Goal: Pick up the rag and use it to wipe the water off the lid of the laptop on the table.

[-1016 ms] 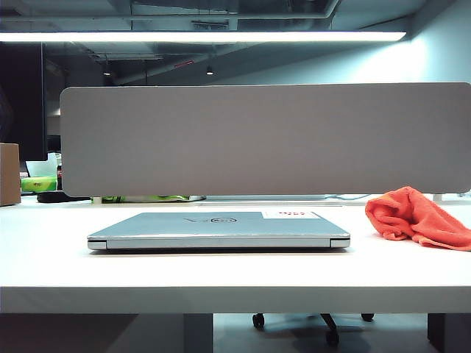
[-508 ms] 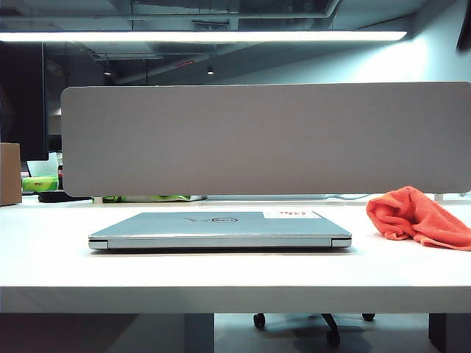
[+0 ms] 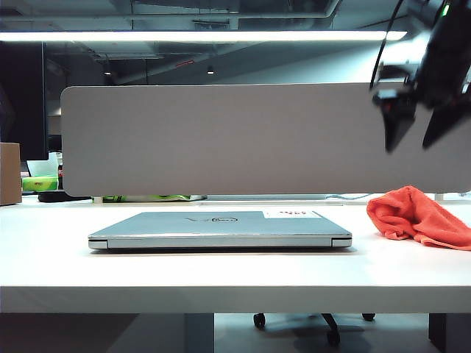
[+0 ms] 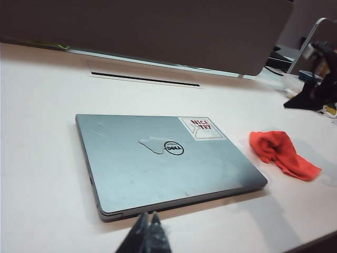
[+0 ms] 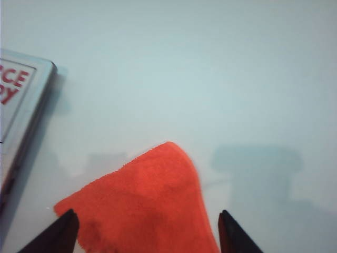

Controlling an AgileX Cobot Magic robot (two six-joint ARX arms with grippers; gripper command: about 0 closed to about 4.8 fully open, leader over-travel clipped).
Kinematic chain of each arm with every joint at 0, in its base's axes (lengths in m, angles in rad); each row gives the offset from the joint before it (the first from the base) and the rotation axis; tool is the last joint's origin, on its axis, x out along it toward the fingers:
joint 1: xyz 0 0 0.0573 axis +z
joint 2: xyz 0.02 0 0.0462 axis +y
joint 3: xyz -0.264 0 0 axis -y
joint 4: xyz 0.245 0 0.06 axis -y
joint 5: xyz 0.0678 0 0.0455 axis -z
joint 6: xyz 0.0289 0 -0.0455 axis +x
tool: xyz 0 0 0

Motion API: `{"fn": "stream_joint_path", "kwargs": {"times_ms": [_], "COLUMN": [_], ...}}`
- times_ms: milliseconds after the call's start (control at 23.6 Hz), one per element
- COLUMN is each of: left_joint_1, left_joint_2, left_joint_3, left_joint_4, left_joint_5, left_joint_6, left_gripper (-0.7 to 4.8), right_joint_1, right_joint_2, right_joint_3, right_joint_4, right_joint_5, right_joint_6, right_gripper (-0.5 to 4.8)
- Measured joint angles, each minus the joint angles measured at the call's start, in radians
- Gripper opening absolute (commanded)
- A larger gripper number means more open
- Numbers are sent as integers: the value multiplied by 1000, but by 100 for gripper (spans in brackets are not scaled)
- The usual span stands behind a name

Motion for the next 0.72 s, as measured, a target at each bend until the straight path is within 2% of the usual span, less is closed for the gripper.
{"fn": "stream_joint_path", "kwargs": {"times_ms": [127, 296, 720], "left_joint_1": [0, 0, 0], "left_joint_2": [0, 0, 0], "left_joint_3": [0, 0, 0], "left_joint_4": [0, 0, 0], "left_joint_5": [-31, -31, -31], "left_joint_6": [0, 0, 0], "left_gripper": [-5, -5, -5], "right_joint_1": [0, 0, 7], "right_joint_2": [117, 166, 135], "right_joint_3": [2, 3, 4], "right_joint_4": [-24, -41, -134], "right_joint_5": [-5, -19, -19], "right_joint_6": [0, 0, 19], "right_gripper": [361, 360, 360]}}
